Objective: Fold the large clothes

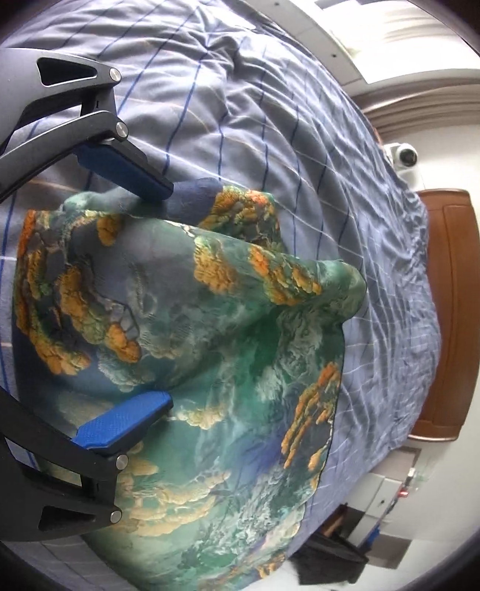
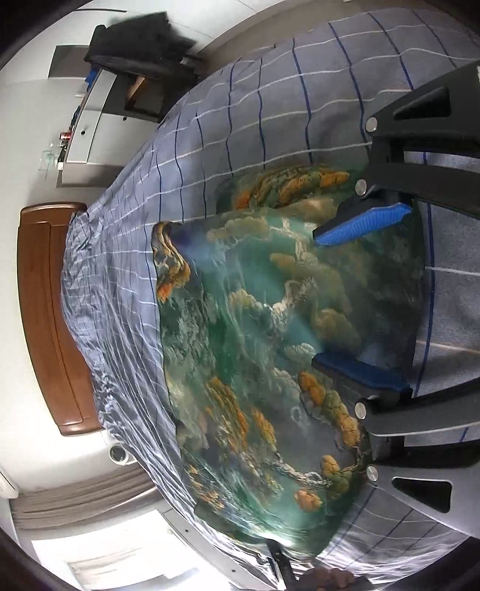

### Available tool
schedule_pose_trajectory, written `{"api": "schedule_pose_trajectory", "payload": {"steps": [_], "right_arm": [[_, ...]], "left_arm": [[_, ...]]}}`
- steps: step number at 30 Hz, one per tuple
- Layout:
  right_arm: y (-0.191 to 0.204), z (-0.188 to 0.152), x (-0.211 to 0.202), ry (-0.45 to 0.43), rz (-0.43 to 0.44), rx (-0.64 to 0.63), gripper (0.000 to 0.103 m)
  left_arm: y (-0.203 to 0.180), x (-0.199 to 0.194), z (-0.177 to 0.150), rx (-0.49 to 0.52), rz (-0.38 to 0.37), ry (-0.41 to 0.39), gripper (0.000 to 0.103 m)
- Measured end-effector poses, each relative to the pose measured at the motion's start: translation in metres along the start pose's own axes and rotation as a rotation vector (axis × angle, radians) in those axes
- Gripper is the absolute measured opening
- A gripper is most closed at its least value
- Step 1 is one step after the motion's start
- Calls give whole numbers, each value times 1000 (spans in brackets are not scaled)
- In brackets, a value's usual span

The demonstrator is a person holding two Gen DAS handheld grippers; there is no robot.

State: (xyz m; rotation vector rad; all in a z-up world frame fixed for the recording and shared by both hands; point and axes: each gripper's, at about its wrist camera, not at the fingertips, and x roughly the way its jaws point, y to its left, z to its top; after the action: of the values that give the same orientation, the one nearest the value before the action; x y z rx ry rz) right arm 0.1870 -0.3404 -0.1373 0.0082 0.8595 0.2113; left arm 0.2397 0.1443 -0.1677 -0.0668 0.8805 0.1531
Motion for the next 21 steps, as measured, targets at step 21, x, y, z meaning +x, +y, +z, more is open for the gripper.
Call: {"api": "schedule_pose_trajectory", "payload": {"steps": [21], "right_arm": [[26, 24, -14, -46, 39, -10, 62]], "left_arm": [[-152, -39, 13, 369, -213, -66, 102]]}}
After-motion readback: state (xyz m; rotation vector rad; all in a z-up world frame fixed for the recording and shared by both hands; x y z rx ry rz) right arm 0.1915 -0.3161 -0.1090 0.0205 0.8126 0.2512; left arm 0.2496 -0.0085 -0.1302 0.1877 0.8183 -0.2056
